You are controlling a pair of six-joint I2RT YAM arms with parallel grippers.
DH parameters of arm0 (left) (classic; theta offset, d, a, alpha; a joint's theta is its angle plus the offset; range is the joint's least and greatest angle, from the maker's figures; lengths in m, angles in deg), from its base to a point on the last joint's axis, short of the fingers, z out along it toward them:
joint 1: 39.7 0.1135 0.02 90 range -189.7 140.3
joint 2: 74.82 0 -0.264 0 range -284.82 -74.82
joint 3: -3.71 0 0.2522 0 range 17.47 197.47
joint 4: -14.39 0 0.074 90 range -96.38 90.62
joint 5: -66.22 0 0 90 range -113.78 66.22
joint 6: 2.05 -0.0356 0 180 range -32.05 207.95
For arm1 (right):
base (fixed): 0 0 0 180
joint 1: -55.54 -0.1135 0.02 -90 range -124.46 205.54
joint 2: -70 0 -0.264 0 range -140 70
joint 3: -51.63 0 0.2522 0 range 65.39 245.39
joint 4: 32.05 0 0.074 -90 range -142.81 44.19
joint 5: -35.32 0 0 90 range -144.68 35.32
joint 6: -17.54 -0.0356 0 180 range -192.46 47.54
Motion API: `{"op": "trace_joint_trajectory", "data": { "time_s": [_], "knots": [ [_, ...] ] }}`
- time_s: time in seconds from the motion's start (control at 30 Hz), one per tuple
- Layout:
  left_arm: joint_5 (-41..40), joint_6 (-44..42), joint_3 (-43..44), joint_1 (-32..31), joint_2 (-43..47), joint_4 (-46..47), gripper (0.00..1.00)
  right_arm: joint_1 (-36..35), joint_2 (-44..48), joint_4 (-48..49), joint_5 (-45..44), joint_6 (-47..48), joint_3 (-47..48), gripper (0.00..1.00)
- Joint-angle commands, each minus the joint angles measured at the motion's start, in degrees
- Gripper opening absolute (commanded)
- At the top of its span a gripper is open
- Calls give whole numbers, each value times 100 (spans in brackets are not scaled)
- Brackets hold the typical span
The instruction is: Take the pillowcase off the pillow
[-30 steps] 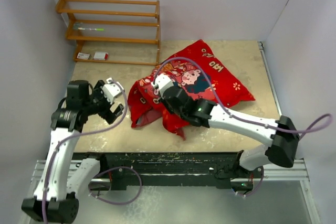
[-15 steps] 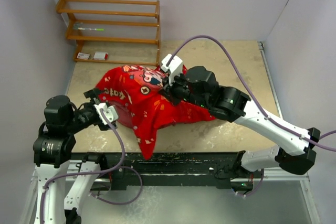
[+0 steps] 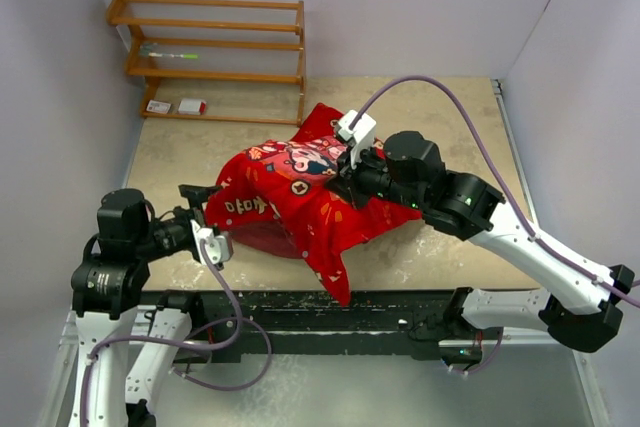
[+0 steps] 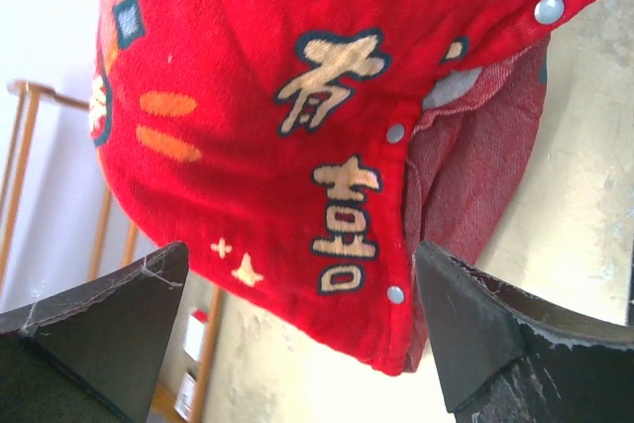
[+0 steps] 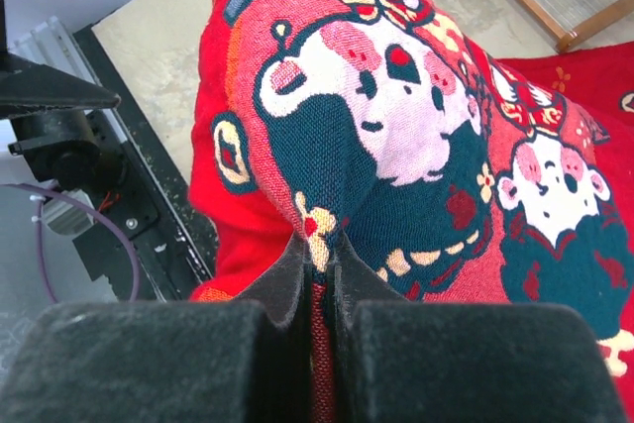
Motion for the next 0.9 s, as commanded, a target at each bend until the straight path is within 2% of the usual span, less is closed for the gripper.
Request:
{"op": "trace_joint_trajectory", "data": {
  "time_s": [0.0, 0.07, 0.13, 0.2, 0.3, 0.47, 0.63, 0.87],
  "knots": [
    [763, -1427, -202, 29, 116, -183, 99, 67, 194, 837, 413, -139, 574, 0],
    [778, -1540, -491, 32, 280, -96, 99, 106, 161, 852, 466, -160, 673, 0],
    [698, -2053, -768, 32, 423, -289, 99, 143, 129, 861, 482, -170, 763, 0],
    [619, -2306, -1036, 30, 551, -324, 92, 184, 110, 890, 521, -183, 829, 0],
    [613, -1991, -1358, 30, 617, 213, 84, 229, 100, 967, 635, -228, 893, 0],
    [555, -1368, -1694, 31, 478, 1257, 84, 279, 49, 1027, 845, -295, 1057, 0],
    [560, -1562, -1729, 31, 78, 1212, 77, 304, 27, 1122, 968, -358, 1130, 0],
    [450, -1345, -2008, 23, -249, 1989, 64, 332, -81, 1155, 1167, -400, 1233, 0]
  ]
}}
